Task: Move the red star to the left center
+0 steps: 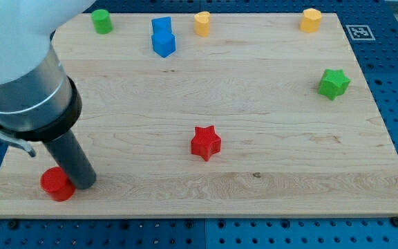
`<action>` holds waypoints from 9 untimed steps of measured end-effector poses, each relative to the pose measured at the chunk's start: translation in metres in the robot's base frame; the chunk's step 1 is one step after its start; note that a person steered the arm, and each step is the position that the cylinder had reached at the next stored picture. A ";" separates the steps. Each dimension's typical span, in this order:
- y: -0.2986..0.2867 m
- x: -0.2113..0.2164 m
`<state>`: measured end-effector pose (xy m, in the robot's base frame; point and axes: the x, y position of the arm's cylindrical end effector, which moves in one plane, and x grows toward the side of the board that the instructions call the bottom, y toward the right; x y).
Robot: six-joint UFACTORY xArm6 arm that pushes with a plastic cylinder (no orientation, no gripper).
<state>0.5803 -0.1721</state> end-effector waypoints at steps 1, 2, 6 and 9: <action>-0.011 0.000; -0.011 0.000; 0.050 -0.066; 0.087 -0.076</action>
<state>0.5045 -0.0854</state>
